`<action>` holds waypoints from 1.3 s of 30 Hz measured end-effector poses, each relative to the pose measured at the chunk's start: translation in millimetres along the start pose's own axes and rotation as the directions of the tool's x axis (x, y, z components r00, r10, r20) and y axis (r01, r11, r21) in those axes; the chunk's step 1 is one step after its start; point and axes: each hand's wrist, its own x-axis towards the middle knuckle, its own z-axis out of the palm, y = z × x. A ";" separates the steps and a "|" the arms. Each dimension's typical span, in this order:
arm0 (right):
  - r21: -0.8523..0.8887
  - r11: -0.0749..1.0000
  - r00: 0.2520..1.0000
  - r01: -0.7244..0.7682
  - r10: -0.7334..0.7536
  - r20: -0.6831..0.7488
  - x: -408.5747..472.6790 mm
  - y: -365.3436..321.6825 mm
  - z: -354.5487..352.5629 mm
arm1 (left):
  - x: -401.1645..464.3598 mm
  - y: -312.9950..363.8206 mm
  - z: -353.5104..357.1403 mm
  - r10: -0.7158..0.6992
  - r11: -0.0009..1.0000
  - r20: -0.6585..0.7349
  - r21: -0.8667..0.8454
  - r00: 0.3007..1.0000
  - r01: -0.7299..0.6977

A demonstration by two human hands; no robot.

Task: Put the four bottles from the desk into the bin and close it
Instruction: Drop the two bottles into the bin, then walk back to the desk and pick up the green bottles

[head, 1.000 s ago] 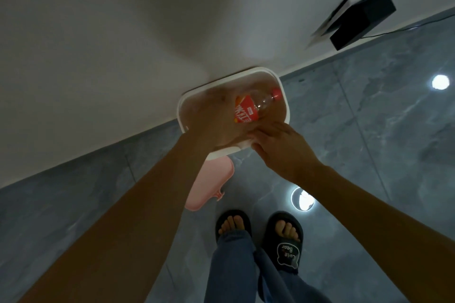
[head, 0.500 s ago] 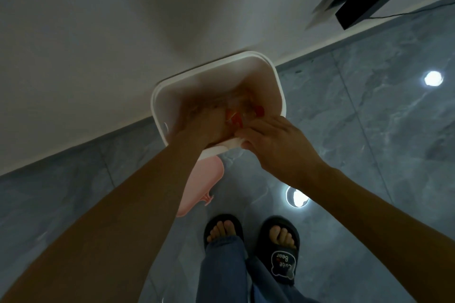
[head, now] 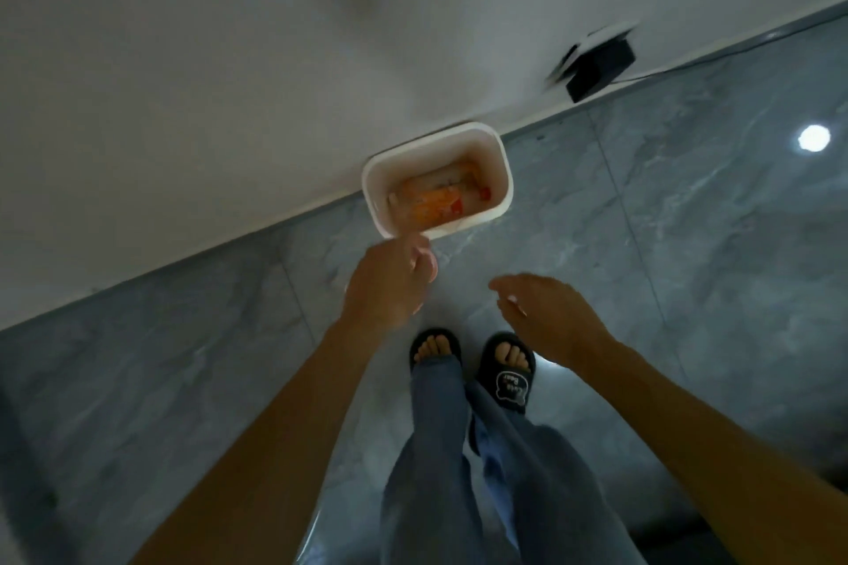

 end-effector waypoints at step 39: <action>-0.415 0.898 0.911 0.145 0.042 0.410 -283.6 -190.8 -206.0 | -569.3 104.9 -49.7 -0.748 0.537 0.200 -0.379 0.633 0.754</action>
